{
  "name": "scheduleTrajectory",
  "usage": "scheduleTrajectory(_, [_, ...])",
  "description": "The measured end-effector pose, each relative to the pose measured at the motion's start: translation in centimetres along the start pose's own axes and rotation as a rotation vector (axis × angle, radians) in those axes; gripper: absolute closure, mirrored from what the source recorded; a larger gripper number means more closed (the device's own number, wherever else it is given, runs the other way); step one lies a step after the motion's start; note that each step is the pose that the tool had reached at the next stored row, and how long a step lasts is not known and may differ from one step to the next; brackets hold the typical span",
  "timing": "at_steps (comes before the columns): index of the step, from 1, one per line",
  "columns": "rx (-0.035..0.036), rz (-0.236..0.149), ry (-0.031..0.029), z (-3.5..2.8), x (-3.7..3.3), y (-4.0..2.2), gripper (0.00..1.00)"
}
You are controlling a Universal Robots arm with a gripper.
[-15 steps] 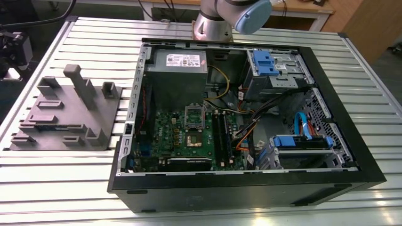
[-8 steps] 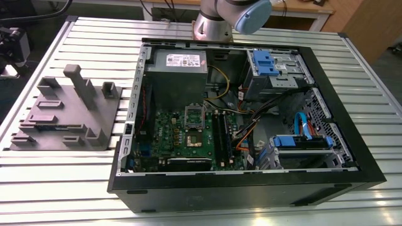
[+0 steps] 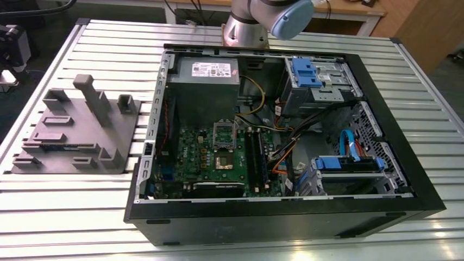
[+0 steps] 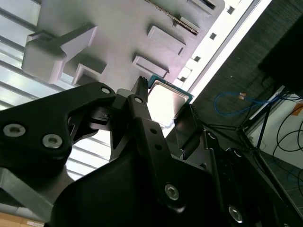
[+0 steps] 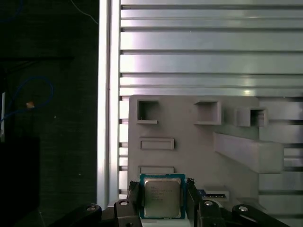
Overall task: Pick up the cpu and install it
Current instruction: 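Pick up the cpu and move it towards the insertion slot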
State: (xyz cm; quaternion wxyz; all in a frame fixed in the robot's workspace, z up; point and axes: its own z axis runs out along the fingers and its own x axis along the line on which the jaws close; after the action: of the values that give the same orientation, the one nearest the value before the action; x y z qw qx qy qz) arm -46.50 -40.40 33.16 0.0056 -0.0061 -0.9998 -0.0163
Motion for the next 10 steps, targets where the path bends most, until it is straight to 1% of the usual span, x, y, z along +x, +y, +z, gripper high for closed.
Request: scheduleTrajectory(10, [0.0000,0.000,0.0000,-1.47,0.02,0.05,0.53])
